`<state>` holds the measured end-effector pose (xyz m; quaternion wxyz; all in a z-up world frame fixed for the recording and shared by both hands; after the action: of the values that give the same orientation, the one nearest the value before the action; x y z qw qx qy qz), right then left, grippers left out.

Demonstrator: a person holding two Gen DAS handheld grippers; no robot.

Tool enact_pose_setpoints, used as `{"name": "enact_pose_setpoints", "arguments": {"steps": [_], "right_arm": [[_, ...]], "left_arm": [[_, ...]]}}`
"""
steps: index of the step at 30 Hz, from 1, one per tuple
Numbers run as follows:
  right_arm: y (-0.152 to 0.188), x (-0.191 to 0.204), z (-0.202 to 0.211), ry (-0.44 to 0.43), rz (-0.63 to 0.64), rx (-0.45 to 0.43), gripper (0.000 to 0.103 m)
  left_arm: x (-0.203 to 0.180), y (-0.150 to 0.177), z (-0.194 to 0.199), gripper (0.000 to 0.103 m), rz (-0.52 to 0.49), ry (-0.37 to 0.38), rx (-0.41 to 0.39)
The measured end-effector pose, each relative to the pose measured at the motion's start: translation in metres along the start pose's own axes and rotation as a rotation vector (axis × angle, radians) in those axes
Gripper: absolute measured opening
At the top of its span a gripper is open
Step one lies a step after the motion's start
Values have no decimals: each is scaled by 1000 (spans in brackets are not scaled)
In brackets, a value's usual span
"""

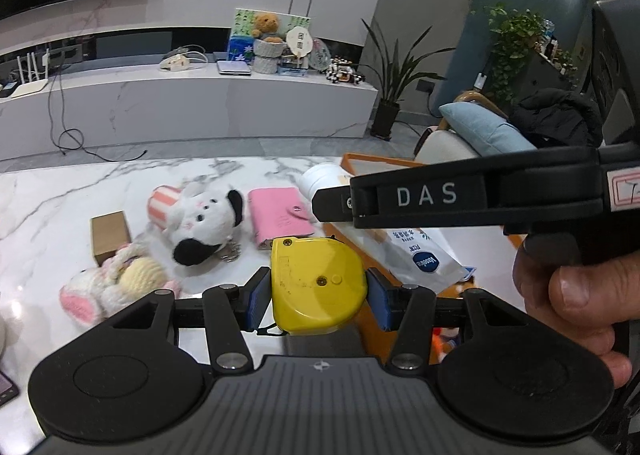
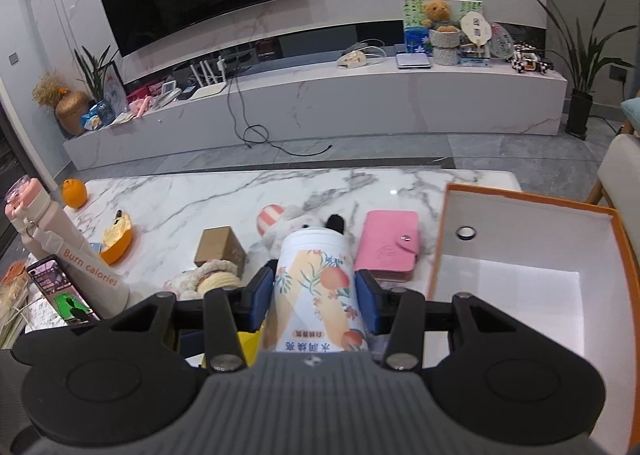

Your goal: Organize objects

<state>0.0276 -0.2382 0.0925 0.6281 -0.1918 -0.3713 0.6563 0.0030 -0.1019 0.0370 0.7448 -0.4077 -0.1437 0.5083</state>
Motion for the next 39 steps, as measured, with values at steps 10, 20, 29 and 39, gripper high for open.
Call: {"name": "enact_pose_setpoints", "arguments": {"steps": [10, 20, 29, 39], "right_arm": [[1, -37, 25, 43, -51, -37, 48], [4, -74, 39, 100, -88, -53, 48], [11, -97, 43, 158, -86, -47, 47], [23, -119, 37, 221, -78, -11, 47]], "left_arm": [[-30, -10, -12, 59, -15, 61, -23], [-60, -15, -33, 59, -44, 108, -18], [-83, -11, -52, 59, -75, 143, 2], [-100, -3, -75, 59, -107, 143, 48]]}}
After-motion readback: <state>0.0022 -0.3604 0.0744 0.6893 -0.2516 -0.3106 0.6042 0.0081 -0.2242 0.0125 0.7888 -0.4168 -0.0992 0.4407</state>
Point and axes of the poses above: each gripper's, at about its wrist camera, not at the fingertips, and z roughly against the way its jaws point, x to its left, y to its underside, the point moved 1 cm from there along -z, roughly the way its jaws point, and after that the axes turned 1 degree about -z, right-handed, at the moved point
